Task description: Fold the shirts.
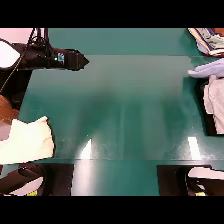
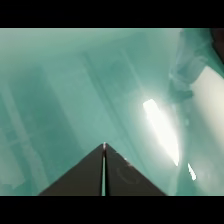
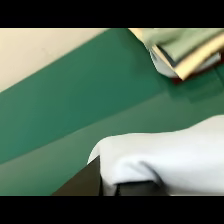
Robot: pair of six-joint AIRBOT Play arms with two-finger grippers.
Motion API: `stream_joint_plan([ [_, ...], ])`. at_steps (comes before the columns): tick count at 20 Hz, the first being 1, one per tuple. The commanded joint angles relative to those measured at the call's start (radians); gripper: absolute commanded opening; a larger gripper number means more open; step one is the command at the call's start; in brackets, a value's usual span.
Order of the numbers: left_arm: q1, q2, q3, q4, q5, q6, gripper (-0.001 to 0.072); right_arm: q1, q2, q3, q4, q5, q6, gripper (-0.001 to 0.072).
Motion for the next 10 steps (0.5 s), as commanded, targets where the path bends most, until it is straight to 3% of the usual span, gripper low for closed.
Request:
stream_joint_plan([
  [1, 0.000, 0.000, 0.000, 0.001, -0.015, 0.001, 0.0020, -0.034, 0.014, 0.164, -0.077, 0.127, 0.006, 0.0016],
  [4, 0.000, 0.000, 0.000, 0.000, -0.035, 0.003, 0.0020, -0.060, 0.079, 0.151, -0.234, 0.171, 0.030, 0.0016],
  [10, 0.000, 0.000, 0.000, 0.000, -0.074, 0.009, 0.0020, -0.169, 0.261, -0.191, -0.379, 0.200, 0.036, 0.0017],
])
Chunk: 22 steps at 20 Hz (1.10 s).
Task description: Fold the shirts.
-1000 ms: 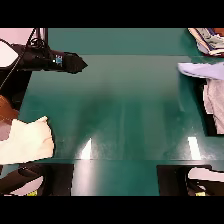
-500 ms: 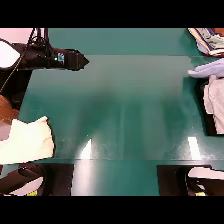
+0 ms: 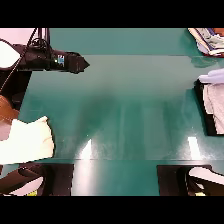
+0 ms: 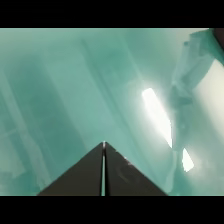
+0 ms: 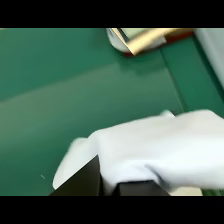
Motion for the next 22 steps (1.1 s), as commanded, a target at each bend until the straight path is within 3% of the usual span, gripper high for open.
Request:
stream_joint_plan([
  [1, 0.000, 0.000, 0.000, 0.000, -0.034, 0.017, 0.0020, -0.064, 0.114, -0.198, -0.129, 0.031, 0.005, 0.0017],
  [5, 0.000, 0.000, 0.000, 0.001, -0.039, 0.018, 0.0020, -0.140, 0.232, -0.412, -0.242, 0.046, 0.024, 0.0040],
  [8, 0.000, 0.000, 0.000, 0.001, -0.039, 0.018, 0.0020, -0.202, 0.276, -0.515, -0.268, 0.045, 0.032, 0.0269],
  [10, 0.000, 0.000, 0.000, 0.001, -0.039, 0.018, 0.0020, -0.240, 0.280, -0.542, -0.264, 0.046, 0.032, 0.0541],
  [11, 0.000, 0.000, 0.000, 0.001, -0.039, 0.018, 0.0020, -0.249, 0.280, -0.545, -0.257, 0.045, 0.037, 0.0615],
  [17, 0.000, 0.000, 0.000, 0.001, -0.039, 0.017, 0.0020, -0.185, 0.281, -0.544, -0.036, 0.017, 0.040, 0.0613],
  [22, 0.000, 0.001, 0.000, 0.001, -0.038, 0.016, 0.0020, 0.117, 0.281, -0.545, 0.005, 0.022, 0.040, 0.0583],
])
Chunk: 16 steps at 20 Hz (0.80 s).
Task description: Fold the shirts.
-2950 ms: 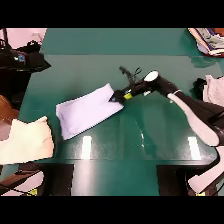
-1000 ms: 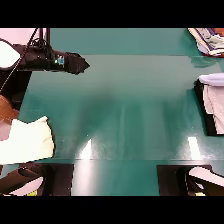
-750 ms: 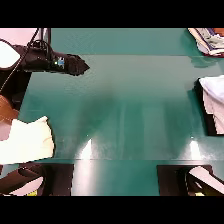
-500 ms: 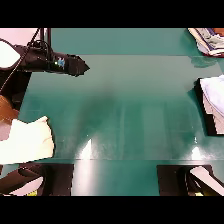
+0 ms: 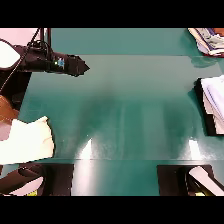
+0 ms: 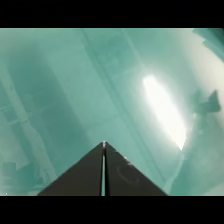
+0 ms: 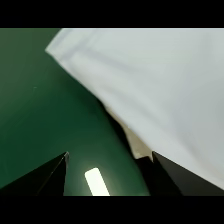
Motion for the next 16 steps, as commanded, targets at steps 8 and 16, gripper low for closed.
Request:
stream_joint_plan([
  [8, 0.000, 0.001, 0.000, -0.002, 0.057, -0.001, 0.0021, 0.704, 0.000, -0.002, 0.028, -0.047, -0.004, 0.0018],
  [16, 0.000, 0.001, 0.000, -0.002, 0.092, -0.001, 0.0020, 0.824, 0.000, -0.002, 0.029, -0.098, -0.008, 0.0018],
])
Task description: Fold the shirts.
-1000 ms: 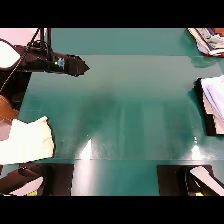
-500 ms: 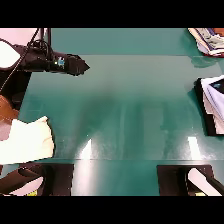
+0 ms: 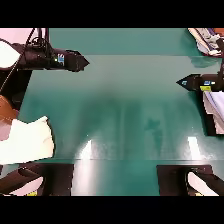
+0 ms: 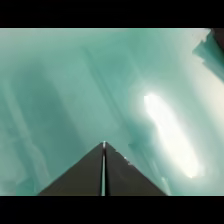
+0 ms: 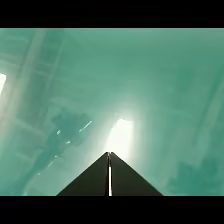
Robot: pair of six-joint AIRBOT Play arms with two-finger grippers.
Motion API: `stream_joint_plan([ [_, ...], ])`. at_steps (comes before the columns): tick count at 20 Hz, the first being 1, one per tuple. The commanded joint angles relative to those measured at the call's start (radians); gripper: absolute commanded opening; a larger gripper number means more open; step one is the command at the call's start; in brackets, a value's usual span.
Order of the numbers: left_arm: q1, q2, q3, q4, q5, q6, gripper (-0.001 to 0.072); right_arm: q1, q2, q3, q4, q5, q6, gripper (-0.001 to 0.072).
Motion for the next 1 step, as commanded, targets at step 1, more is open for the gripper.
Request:
stream_joint_plan([
  [1, 0.000, 0.001, 0.000, 0.000, 0.014, 0.000, 0.0021, 0.029, 0.000, 0.000, 0.000, -0.013, -0.001, 0.0018],
])
